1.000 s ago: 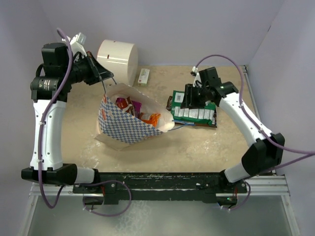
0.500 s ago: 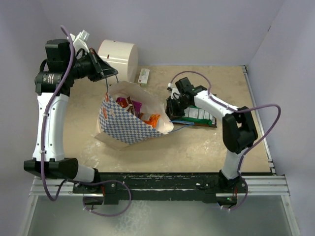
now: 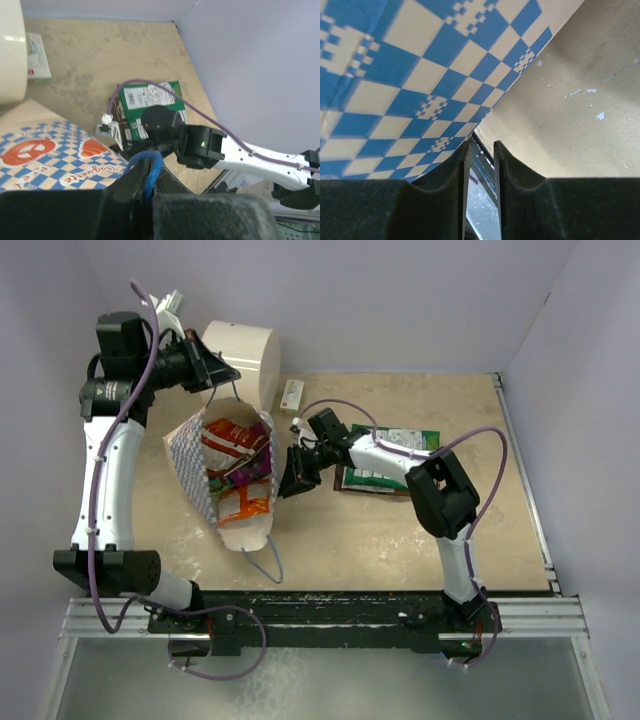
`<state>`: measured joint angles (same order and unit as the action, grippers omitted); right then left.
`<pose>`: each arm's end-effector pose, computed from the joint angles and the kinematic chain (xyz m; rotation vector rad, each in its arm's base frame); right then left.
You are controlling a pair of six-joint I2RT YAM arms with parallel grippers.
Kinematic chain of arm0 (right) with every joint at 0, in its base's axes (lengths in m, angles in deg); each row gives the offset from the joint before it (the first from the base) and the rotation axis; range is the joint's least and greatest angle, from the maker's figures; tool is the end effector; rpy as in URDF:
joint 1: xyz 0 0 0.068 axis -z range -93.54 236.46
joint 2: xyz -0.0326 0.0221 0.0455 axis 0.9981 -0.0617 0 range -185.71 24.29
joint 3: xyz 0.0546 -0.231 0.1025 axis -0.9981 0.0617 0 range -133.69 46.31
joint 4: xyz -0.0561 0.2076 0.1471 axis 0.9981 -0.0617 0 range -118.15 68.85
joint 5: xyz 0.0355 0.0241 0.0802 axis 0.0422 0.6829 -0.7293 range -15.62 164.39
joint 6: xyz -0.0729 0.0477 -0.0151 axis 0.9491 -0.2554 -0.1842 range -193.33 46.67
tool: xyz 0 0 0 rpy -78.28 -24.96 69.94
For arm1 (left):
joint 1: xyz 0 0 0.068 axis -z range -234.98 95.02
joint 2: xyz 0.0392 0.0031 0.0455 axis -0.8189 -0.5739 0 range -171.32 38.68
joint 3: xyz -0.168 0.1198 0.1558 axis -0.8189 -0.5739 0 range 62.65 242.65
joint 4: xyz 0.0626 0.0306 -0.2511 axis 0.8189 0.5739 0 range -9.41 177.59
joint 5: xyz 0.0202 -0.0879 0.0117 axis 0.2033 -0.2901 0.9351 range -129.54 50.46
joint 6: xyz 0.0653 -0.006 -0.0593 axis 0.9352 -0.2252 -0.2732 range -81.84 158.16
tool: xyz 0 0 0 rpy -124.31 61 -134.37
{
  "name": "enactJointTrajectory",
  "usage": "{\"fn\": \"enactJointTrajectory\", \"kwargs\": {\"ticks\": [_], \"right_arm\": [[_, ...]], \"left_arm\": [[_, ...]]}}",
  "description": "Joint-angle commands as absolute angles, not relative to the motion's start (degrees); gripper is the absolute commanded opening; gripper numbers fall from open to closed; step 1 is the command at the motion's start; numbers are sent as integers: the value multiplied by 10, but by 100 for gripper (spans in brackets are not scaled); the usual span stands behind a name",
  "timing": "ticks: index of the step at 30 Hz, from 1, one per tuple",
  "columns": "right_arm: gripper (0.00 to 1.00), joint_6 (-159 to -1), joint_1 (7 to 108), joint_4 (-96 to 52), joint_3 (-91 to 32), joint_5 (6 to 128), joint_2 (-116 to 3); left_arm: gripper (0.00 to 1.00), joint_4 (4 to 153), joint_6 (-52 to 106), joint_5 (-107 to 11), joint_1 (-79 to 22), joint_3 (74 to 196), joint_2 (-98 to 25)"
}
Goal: Take the snacks out of the paper bag
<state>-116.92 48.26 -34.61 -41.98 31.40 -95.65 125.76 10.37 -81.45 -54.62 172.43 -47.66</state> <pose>0.3412 0.3368 0.1594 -0.3028 2.6411 1.4906 0.3270 -0.0546 0.4654 0.0290 1.9868 -1.0314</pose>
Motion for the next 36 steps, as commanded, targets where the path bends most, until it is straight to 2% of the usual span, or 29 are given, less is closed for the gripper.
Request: {"fn": "enactJointTrajectory", "kwargs": {"ticks": [1,3,7,11,21,27,36], "right_arm": [[29,-1135,498,-381,-422,301,-919],[30,-1088,512,-401,-389,321,-895],[32,-996,530,-463,-353,396,-836],[40,-948,530,-488,-337,469,-768],[61,-954,531,-459,-238,589,-571],[71,-938,530,-433,-217,679,-483],[83,-833,511,-308,-133,629,-332]], "left_arm": [[0,1119,47,-876,-545,1596,-362],[0,1112,29,-877,-545,1528,-316],[0,1144,18,-879,-544,1475,-268],[0,1124,-24,-892,-530,1437,-245],[0,1094,-111,-855,-420,1441,-283],[0,1129,-88,-837,-388,1484,-321],[0,1091,-116,-866,-372,1438,-301]]}}
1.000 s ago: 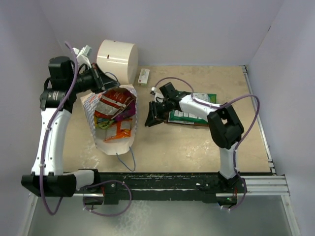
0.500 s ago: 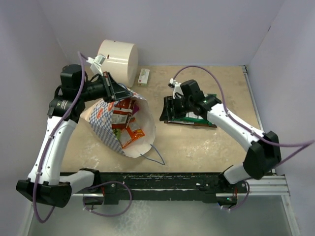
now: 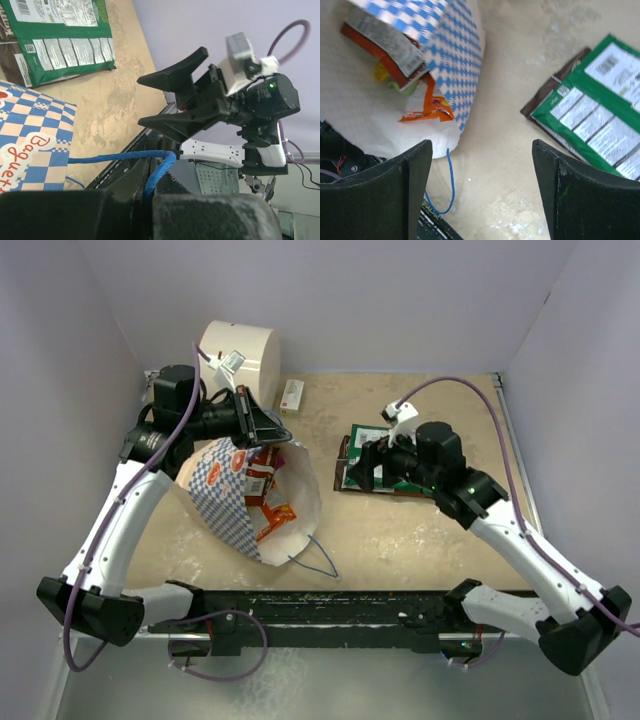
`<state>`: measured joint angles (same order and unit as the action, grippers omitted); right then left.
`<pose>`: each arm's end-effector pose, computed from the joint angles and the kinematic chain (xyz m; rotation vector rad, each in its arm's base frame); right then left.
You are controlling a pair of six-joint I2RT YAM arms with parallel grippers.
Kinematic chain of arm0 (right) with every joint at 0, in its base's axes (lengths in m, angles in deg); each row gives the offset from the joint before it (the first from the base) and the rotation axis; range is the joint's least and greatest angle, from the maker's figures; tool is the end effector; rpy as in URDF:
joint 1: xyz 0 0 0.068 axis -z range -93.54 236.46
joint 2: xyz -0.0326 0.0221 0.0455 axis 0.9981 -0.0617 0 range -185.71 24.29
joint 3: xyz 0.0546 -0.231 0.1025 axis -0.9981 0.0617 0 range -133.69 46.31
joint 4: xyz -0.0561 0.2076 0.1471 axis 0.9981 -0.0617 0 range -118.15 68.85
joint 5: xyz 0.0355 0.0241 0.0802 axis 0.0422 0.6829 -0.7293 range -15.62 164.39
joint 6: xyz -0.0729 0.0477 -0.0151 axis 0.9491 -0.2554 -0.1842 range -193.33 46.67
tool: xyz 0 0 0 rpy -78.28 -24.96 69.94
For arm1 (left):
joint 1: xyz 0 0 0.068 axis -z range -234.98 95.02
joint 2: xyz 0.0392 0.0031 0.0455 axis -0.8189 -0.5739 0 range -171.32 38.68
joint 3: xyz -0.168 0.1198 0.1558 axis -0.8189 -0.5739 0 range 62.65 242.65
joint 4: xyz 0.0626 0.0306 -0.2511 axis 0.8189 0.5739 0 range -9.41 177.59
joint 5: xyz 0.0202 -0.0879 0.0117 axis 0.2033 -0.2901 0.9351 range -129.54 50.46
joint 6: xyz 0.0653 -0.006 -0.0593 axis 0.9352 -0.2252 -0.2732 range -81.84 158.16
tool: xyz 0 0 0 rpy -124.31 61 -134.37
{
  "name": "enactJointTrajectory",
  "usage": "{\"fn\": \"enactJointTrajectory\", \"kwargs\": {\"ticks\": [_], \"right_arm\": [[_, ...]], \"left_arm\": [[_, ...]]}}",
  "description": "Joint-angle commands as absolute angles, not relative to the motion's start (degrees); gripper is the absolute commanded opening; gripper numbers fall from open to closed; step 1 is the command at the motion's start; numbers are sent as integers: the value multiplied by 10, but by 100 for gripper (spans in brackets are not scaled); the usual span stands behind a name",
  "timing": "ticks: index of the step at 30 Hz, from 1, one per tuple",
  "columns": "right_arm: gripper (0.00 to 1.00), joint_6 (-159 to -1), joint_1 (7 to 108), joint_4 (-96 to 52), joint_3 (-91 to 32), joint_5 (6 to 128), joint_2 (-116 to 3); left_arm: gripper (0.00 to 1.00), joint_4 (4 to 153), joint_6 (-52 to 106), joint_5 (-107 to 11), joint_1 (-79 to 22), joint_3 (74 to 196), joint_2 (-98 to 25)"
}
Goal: Take the snacks out of the paper bag
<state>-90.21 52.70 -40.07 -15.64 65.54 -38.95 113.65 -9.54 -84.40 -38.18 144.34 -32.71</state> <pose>0.2389 0.1743 0.3381 -0.3977 1.9503 0.7319 0.2612 -0.1368 0.4023 -0.0040 2.1586 -1.4651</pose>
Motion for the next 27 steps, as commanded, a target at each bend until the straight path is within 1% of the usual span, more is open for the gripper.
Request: {"fn": "enactJointTrajectory", "kwargs": {"ticks": [1,3,5,8,12,14,16,19,22,26,27], "right_arm": [[83,-824,506,-288,-124,606,-322],[83,-818,492,-262,-122,572,-319],[83,-826,469,-244,-135,564,-332],[82,-812,416,-174,-125,555,-347],[81,-698,302,-134,-130,609,-392],[80,-645,269,-139,-138,643,-422],[78,-601,257,-115,-121,662,-435],[75,-520,253,-61,-52,670,-431],[75,-399,252,-32,-8,643,-434],[77,-260,252,-25,7,645,-493],[77,-236,253,-1,9,651,-516]], "left_arm": [[0,1092,-114,-870,-372,1437,-299],[0,1107,-104,-873,-371,1445,-296],[0,1142,-85,-873,-371,1464,-296],[0,1160,-67,-864,-372,1469,-280],[0,1164,-57,-863,-372,1469,-274],[0,1181,-37,-862,-372,1485,-275],[0,1209,-6,-856,-372,1505,-278],[0,1243,28,-858,-372,1525,-285],[0,1265,46,-860,-372,1527,-283],[0,1289,68,-862,-373,1529,-279],[0,1302,79,-861,-373,1533,-281]]}}
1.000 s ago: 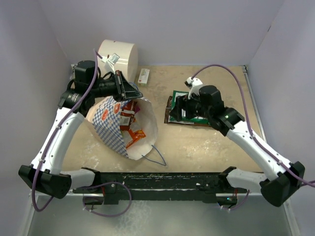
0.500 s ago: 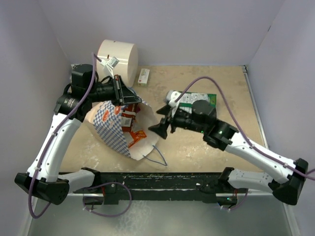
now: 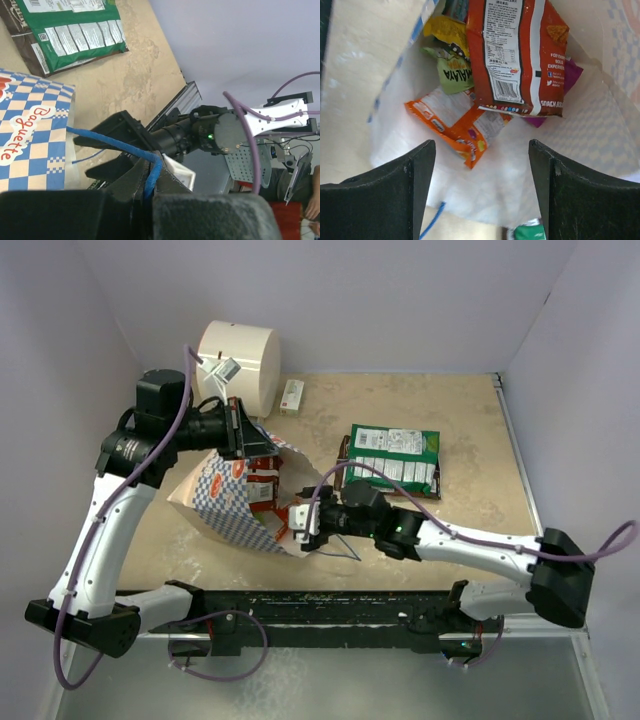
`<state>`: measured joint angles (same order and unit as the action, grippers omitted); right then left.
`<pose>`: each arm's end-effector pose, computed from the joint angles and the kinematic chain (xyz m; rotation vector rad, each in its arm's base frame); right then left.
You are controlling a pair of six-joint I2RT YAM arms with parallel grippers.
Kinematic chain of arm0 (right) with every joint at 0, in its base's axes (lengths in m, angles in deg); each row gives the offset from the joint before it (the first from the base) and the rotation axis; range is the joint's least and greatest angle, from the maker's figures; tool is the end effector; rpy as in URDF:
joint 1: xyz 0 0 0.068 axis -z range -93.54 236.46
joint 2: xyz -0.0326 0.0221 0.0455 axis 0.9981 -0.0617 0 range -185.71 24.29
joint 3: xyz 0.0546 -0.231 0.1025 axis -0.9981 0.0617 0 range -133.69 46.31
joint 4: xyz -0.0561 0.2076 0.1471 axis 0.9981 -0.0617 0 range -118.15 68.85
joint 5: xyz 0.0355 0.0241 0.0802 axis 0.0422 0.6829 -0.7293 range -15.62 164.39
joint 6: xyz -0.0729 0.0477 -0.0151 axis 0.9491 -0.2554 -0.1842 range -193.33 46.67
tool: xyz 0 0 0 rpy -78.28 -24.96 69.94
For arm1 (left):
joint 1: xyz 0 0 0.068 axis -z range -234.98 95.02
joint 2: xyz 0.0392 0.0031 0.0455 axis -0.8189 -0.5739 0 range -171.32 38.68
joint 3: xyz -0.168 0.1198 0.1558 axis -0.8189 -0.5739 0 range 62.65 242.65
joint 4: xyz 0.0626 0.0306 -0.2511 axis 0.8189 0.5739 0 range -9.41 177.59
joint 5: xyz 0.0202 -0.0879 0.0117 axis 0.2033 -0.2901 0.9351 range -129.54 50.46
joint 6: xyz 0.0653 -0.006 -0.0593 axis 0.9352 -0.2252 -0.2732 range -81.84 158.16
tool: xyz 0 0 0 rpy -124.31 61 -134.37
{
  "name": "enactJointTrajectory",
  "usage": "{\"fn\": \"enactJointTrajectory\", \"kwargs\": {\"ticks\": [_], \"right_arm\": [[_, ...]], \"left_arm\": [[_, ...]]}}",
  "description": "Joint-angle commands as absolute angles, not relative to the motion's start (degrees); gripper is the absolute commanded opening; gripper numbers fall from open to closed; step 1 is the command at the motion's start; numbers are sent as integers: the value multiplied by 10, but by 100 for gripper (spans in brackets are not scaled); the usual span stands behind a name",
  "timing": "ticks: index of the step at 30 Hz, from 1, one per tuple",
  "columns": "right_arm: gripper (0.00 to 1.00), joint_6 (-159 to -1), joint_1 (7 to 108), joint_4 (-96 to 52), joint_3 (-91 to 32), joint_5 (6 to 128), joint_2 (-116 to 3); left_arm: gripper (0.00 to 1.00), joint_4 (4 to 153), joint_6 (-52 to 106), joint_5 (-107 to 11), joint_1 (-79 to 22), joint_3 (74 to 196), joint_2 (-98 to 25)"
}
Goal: Take the snacks out of the paper bag
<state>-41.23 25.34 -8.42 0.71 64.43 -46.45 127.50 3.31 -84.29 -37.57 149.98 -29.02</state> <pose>0.1484 0.2974 0.2669 -1.4018 1.1509 0.5171 0.2226 -0.1278 0.4232 0.2030 2.1637 -1.3446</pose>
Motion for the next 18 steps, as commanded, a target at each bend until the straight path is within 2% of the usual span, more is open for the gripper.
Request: {"fn": "enactJointTrajectory", "kwargs": {"ticks": [1,18], "right_arm": [[78,-223,256,35,16,660,-534],[79,-110,286,278,-59,657,-791]], "left_arm": [[0,1313,89,-858,-373,1537,-281],[0,1408,168,-837,-373,1565,-290]]}}
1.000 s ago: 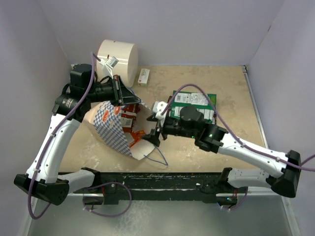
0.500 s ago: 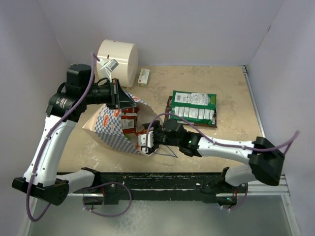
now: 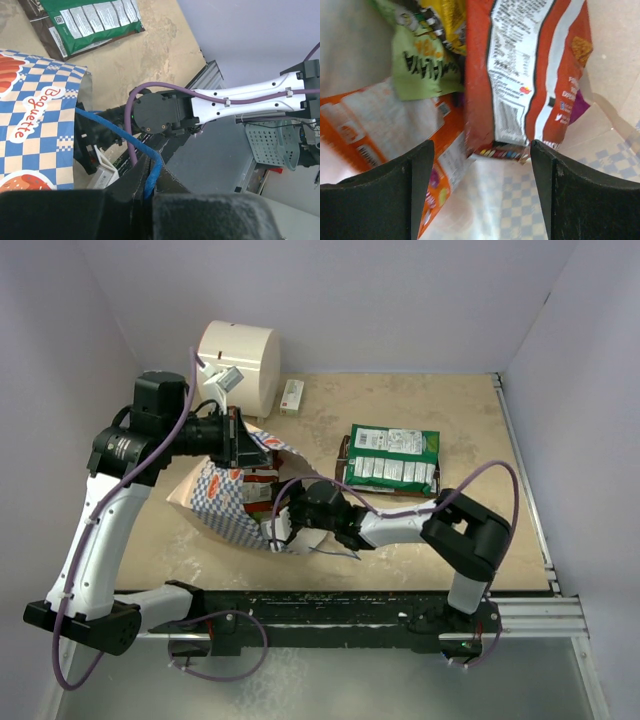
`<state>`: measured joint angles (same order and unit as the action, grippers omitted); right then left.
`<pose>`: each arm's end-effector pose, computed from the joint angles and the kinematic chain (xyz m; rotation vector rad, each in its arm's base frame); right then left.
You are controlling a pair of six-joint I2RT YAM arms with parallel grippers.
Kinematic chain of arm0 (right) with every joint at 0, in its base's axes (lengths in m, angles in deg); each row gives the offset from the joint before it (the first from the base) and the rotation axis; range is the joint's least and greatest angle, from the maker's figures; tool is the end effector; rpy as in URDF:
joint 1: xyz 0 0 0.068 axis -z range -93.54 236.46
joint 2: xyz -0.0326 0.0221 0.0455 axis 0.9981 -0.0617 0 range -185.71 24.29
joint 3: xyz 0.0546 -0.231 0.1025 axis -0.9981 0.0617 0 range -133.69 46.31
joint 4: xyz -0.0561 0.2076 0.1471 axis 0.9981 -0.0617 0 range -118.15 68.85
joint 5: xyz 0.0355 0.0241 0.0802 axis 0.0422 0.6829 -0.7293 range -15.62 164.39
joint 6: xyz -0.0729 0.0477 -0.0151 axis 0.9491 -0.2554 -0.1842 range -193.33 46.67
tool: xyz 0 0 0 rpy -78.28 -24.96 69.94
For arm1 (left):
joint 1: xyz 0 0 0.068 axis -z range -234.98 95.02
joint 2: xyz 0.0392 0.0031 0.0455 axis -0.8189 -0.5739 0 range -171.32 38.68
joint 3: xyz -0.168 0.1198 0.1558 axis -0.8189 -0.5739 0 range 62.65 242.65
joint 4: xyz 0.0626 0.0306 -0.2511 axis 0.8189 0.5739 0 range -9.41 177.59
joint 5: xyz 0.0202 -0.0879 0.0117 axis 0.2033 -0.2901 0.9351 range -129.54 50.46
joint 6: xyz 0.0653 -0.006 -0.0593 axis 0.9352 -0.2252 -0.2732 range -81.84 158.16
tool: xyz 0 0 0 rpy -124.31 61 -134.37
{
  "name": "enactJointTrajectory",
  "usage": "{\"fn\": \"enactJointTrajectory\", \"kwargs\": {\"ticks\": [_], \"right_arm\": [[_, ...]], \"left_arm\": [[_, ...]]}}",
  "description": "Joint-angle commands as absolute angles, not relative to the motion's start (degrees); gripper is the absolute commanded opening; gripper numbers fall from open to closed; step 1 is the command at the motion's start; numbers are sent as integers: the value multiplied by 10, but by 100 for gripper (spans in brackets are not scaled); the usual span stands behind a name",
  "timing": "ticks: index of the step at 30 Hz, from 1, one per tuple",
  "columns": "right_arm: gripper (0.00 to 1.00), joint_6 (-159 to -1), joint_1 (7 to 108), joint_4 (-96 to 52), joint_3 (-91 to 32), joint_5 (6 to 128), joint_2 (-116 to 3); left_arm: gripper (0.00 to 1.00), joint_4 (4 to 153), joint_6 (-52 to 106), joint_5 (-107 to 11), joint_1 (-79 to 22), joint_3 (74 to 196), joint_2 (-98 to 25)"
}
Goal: Take the snacks out of the paper bag
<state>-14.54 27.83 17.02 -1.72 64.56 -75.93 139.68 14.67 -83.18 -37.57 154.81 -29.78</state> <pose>0.2010 0.3555 0.1661 -1.6102 0.8364 0.1537 0.2077 -0.1220 0.4226 0.3385 2.2291 -1.2264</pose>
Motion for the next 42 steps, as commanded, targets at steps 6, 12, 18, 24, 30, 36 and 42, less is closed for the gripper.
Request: {"fn": "enactJointTrajectory", "kwargs": {"ticks": [6,12,18,24,30,36,42], "right_arm": [[64,-119,307,343,-103,648,-840],[22,-162,312,317,-108,626,-800],[0,-317,312,175,-137,624,-706],[0,-562,309,91,-189,687,-654],[0,-679,309,-103,-275,725,-570],[0,-786,309,-266,-344,738,-470],[0,-859,309,-496,-505,847,-457]], "left_arm": [[0,1412,162,-829,-372,1554,-278],[0,1427,151,-796,-373,1556,-275],[0,1452,139,-744,-372,1568,-284],[0,1504,144,-646,-373,1618,-318],[0,1486,117,-637,-373,1609,-326],[0,1456,90,-640,-372,1573,-305],[0,1452,82,-610,-373,1560,-272]]}}
